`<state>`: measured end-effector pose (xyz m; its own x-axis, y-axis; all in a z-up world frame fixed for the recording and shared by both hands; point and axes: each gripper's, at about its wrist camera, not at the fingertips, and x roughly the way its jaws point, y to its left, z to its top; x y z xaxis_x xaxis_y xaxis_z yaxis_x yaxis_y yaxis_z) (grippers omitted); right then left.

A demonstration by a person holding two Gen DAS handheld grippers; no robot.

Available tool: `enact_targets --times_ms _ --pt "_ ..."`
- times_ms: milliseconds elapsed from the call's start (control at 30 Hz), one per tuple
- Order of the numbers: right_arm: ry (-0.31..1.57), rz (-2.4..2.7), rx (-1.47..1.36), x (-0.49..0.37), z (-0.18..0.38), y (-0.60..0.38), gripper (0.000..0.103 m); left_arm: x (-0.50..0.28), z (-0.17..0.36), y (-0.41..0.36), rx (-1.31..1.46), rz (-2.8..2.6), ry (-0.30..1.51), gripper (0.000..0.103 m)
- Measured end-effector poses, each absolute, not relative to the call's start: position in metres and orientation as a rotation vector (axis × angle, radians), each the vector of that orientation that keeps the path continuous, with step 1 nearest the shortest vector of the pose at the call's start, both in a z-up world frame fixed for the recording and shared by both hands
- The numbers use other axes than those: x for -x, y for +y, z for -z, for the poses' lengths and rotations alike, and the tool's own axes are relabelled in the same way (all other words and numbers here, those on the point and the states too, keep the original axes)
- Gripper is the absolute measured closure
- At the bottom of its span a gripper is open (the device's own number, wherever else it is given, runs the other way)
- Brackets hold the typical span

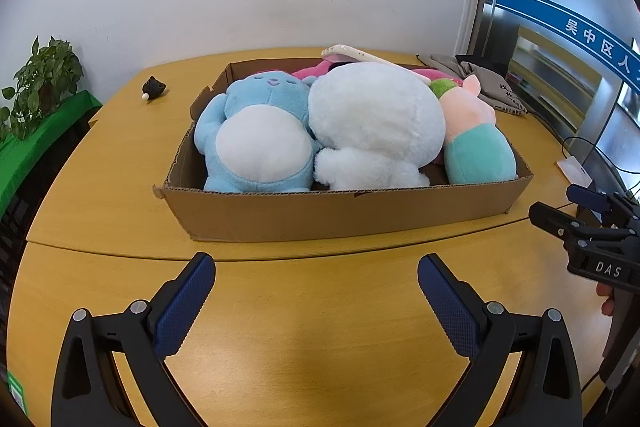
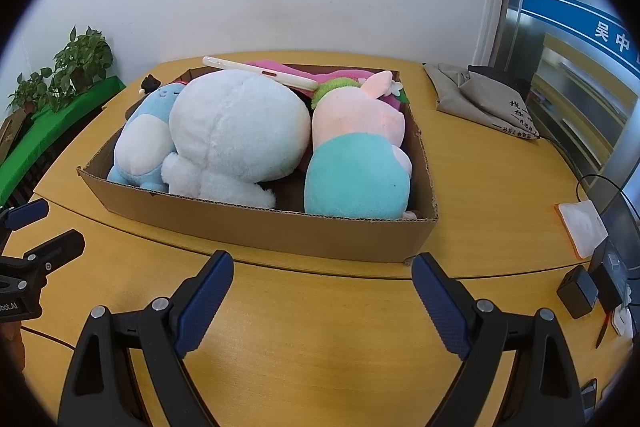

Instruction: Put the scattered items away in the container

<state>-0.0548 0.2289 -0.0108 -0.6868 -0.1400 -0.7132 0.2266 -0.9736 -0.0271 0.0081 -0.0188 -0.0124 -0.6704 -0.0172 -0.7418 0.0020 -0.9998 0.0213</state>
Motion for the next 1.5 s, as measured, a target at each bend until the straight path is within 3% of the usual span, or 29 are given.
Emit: enact_targets --times_ms 200,567,633,1500 --pt "0.116 2.650 -1.101 0.052 0.014 0.245 0.012 -0.031 0.048 -0.072 -1.301 2.849 -0.041 0.000" --pt "0.269 2.504 -1.359 0.029 0.113 0.340 0.012 -0.045 0.122 -0.171 -1.459 2.773 -0.049 0.000" --pt "0.246 2.505 -1.337 0.029 0.118 0.344 0.000 -0.044 0.129 -0.178 -1.472 2.781 -0.065 0.000" --pt "0.290 2.420 -1.246 0.054 0.114 0.337 0.000 -0.024 0.128 -0.211 -1.479 2.907 -0.063 0.000"
